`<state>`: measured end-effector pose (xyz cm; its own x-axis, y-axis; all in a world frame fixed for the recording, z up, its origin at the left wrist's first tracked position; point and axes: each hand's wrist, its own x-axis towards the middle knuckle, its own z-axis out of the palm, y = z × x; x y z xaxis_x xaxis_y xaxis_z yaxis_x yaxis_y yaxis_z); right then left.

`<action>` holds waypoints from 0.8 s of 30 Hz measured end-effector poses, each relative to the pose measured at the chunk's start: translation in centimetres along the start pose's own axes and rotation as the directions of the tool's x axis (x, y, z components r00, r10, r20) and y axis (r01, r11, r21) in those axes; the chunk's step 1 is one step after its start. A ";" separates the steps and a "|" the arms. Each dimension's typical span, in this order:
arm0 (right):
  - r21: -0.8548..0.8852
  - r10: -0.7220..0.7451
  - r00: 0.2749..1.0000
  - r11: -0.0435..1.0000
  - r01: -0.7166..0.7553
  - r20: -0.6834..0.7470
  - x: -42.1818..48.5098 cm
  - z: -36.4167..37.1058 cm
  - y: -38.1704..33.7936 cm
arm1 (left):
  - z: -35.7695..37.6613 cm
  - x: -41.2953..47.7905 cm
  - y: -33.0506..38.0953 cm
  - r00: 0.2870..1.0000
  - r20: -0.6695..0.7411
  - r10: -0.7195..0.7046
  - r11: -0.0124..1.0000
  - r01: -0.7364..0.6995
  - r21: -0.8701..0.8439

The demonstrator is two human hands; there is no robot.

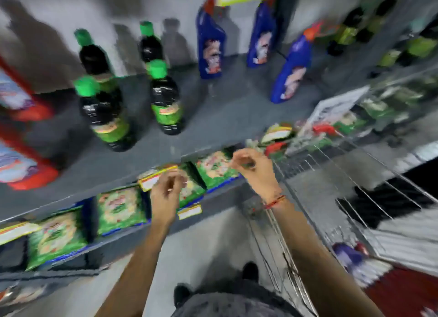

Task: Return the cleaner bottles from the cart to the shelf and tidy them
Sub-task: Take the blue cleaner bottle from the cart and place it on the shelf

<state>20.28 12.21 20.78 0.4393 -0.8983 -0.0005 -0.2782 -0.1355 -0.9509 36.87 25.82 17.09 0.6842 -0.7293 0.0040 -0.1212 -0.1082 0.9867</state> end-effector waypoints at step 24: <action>0.545 0.965 0.044 0.184 -0.818 -0.260 -14.7 -21.8 35.8 | 46.1 -7.6 -9.0 0.121 0.792 -0.598 0.696 -0.412 0.588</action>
<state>-14.72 11.48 -6.52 -0.4712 -0.2784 -0.8369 0.0551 0.9377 -0.3429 -0.35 1.20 0.68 -0.4149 -0.5585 -0.7182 -0.7893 -0.1717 0.5895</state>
